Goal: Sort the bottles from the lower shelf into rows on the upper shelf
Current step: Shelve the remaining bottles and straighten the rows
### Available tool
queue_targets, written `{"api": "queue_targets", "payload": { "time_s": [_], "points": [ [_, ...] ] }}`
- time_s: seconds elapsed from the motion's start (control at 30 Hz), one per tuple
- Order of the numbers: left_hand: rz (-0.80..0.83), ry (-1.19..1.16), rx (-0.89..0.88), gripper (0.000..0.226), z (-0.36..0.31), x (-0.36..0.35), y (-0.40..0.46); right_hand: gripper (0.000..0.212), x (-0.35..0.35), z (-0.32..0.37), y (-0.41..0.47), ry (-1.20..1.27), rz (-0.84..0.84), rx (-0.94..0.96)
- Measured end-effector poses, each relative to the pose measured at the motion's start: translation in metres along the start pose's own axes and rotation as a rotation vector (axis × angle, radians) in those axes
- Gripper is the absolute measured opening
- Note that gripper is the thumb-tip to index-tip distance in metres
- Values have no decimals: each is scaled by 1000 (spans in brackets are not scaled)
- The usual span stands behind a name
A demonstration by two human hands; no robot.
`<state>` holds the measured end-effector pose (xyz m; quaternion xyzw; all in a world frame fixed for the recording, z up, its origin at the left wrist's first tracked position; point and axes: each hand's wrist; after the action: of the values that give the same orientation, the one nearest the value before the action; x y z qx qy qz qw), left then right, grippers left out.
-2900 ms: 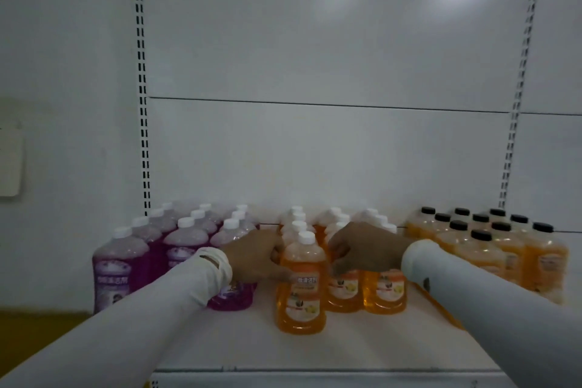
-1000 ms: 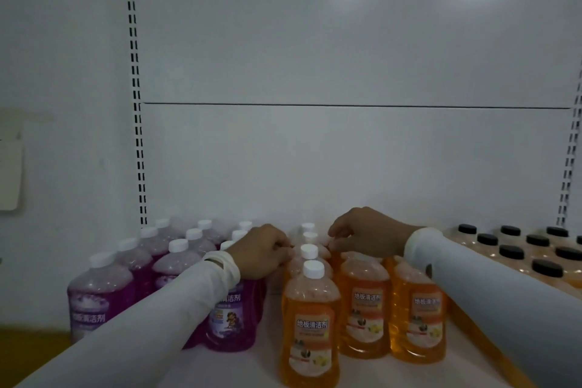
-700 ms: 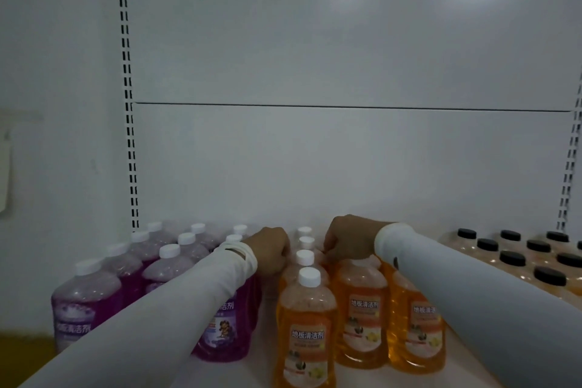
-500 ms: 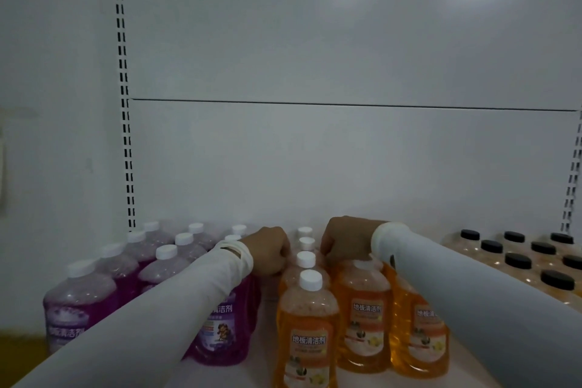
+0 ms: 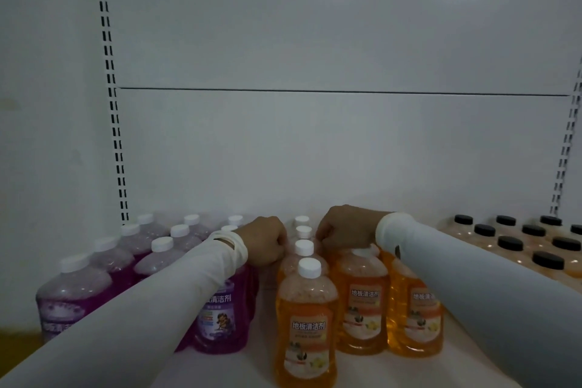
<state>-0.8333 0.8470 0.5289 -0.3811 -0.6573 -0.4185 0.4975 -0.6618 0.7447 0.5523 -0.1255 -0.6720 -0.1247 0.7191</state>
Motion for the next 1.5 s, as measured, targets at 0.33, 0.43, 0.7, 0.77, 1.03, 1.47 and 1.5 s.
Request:
{"api": "queue_targets", "payload": {
  "time_s": [0.33, 0.43, 0.7, 0.77, 1.03, 1.47, 1.5],
  "points": [
    [-230, -71, -192, 20, -32, 31, -8, 36, 37, -22, -81, 112, -200, -83],
    [-176, -97, -229, 25, -49, 28, -9, 35, 36, -34, -98, 113, -222, -113],
    [-91, -63, -127, 22, -85, 14, 0, 43, 13, -58, -112, 70, -124, -84],
    [25, -9, -92, 23, -92, 8, 6, 45, 6, -64, -109, 31, -98, -63],
    [102, 23, 21, 17, -100, -3, 23, 41, -12, -71, -89, -57, -35, -11],
    [44, -27, -16, 30, -94, -9, 29, 36, -8, -80, -92, 40, -38, -18],
    [40, -26, -15, 29, -93, -9, 30, 36, -8, -80, -93, 41, -40, -18]
  ]
}}
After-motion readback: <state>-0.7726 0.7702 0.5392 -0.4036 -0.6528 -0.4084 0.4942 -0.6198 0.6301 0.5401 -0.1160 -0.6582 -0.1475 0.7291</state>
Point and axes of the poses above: each hand's wrist, its own y-axis towards the middle knuckle, its own x-axis out of the back of the hand, z = x × y, and after that the axes turned 11 degrees about -x, right-handed
